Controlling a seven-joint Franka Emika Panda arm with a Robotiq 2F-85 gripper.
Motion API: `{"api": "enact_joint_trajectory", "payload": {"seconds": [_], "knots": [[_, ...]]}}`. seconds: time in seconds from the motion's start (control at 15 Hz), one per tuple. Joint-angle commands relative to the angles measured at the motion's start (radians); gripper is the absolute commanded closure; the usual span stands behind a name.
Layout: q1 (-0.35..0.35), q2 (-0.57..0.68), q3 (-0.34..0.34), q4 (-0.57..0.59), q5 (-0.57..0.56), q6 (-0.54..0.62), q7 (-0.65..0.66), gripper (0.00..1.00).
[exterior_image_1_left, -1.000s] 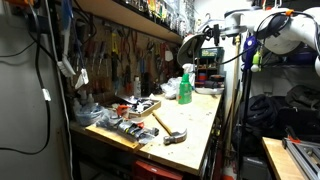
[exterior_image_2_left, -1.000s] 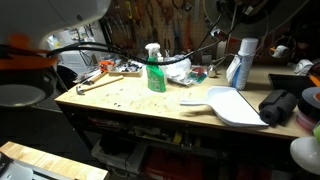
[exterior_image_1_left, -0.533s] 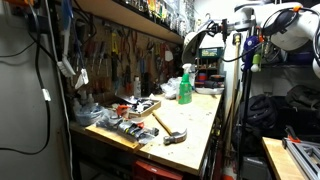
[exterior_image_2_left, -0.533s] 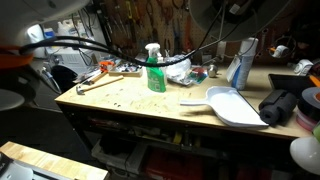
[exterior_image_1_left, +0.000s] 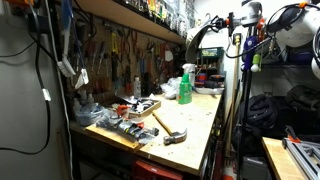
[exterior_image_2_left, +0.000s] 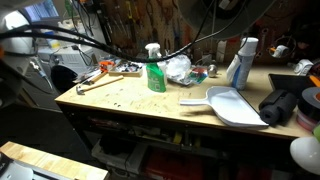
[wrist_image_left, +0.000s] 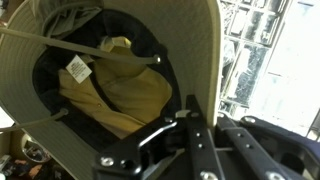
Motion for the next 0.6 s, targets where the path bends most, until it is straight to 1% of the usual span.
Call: {"api": "enact_joint_trajectory", "payload": {"seconds": [0.0,0.2,0.33,0.4,0.53], "knots": [[-0.058,-0.047,0.006,-0.056,0.019,-0.093,0.053,0.99],[-0.080,-0.070,-0.006,-0.069,0.008,-0.142,0.096,0.99],[-0.103,-0.085,-0.004,-0.082,0.005,-0.224,0.121,0.99],[-0.058,-0.037,-0.002,-0.015,0.000,-0.161,0.089,0.96],[-0.074,-0.050,-0.002,-0.029,0.000,-0.201,0.101,0.96]]}}
